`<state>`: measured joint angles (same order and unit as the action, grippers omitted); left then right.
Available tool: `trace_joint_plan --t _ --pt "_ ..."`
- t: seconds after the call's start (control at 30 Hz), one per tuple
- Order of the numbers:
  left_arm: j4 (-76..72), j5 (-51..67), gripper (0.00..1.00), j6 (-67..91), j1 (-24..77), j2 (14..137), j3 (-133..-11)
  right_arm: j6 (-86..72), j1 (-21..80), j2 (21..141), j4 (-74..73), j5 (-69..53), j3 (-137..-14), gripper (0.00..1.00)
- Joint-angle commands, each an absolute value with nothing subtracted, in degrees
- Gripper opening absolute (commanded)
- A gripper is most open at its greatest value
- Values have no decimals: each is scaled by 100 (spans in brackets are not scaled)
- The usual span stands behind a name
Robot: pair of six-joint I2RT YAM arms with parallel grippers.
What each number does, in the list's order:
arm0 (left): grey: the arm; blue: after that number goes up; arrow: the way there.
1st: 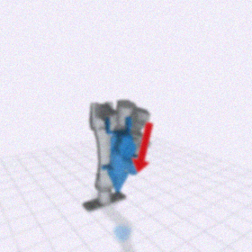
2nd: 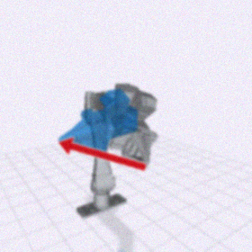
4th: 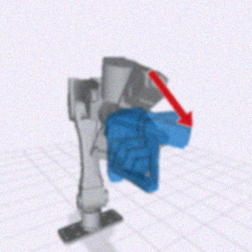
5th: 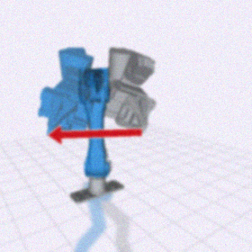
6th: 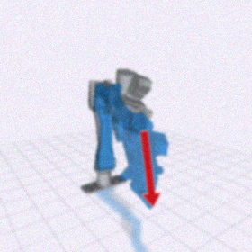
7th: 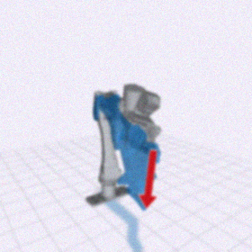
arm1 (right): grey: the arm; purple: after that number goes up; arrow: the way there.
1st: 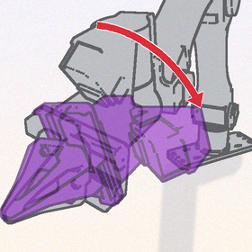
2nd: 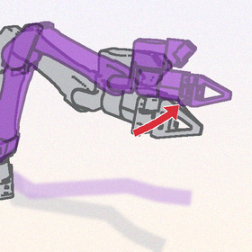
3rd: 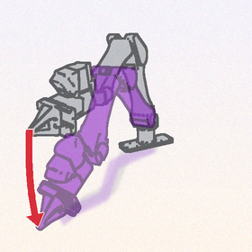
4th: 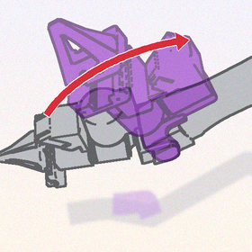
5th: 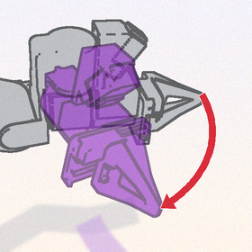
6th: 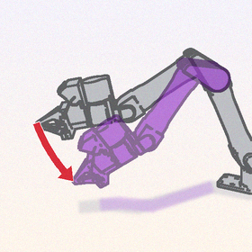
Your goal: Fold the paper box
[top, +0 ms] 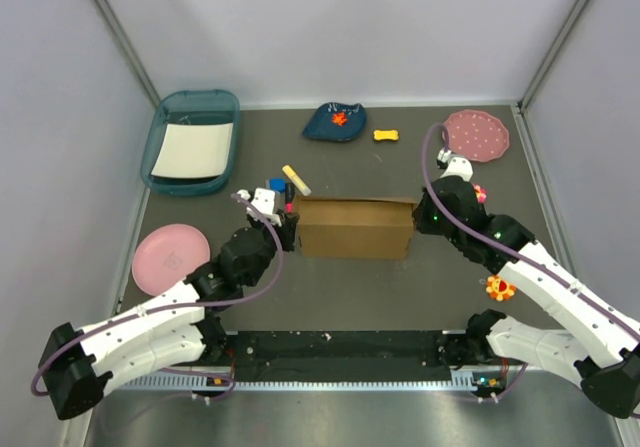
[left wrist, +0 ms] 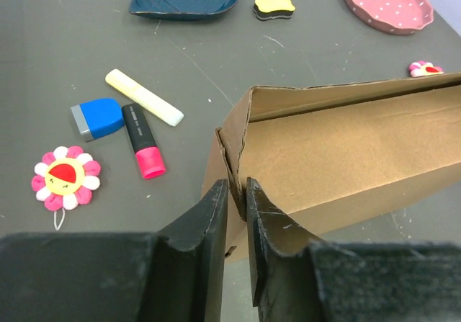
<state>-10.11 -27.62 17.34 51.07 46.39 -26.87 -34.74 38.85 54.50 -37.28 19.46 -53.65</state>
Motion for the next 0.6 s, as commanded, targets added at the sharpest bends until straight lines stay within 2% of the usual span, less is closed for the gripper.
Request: trace_joint_plan --t 0.0,0.1,0.23,0.33,0.5,0.57 --pt "-475 -2813 25 1442 5133 4579 -3049 -3568 3999 5555 -4043 1837 -5300 0" --pt "-422 -2778 30 1389 5133 4623 -3268 -3560 3990 5546 -4052 1828 -5309 0" --pt "-360 -2830 46 1310 5133 4667 -3498 -3559 3990 5537 -4043 1837 -5309 0" --pt "-334 -2856 52 1248 5124 4667 -3647 -3551 3999 5537 -4043 1837 -5317 0" --pt "-334 -2944 51 1116 5133 4693 -3823 -3542 3999 5537 -4043 1837 -5344 0" --pt "-334 -2936 47 1002 5115 4737 -3850 -3533 3999 5546 -4043 1828 -5344 0"
